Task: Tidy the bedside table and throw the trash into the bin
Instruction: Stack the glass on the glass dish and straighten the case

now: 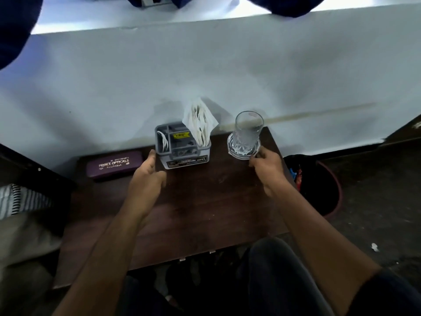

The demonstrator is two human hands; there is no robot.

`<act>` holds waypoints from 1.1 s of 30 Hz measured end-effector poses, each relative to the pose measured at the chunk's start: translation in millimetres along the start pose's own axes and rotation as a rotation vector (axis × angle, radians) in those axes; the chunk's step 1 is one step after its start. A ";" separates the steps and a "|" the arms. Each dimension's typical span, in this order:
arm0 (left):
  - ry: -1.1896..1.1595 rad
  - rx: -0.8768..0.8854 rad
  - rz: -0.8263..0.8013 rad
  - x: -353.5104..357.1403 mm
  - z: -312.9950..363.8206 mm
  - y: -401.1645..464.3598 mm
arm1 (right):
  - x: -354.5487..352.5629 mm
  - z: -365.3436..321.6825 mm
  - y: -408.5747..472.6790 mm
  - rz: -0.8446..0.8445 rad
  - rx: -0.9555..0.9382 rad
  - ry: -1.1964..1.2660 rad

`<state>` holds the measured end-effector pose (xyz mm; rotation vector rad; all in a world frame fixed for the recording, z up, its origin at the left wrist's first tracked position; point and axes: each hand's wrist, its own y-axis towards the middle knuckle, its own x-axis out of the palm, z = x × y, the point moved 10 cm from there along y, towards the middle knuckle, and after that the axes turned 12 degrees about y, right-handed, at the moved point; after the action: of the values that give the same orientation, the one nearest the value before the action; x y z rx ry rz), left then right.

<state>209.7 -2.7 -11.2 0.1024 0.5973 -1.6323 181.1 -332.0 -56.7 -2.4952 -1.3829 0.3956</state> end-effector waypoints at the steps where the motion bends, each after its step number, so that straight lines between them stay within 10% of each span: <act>1: -0.020 -0.017 -0.009 1.3 -2.6 -0.7 | -0.1 2.9 -1.9 -0.008 -0.002 -0.004; 8: -0.159 -0.050 0.004 1.4 -7.0 3.4 | -2.3 6.9 -45.5 0.255 -0.047 -0.044; 17: -0.253 -0.056 -0.044 10.5 -11.0 8.5 | 116.7 -20.9 -56.7 -0.290 -0.113 -0.094; 33: -0.195 -0.049 -0.056 0.4 -13.7 9.4 | 118.8 -17.3 -56.0 -0.237 -0.096 0.014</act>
<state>214.9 2.6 -26.1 -0.1089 0.4934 -1.6582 204.1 -203.6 -33.9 -2.3622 -1.7050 0.2672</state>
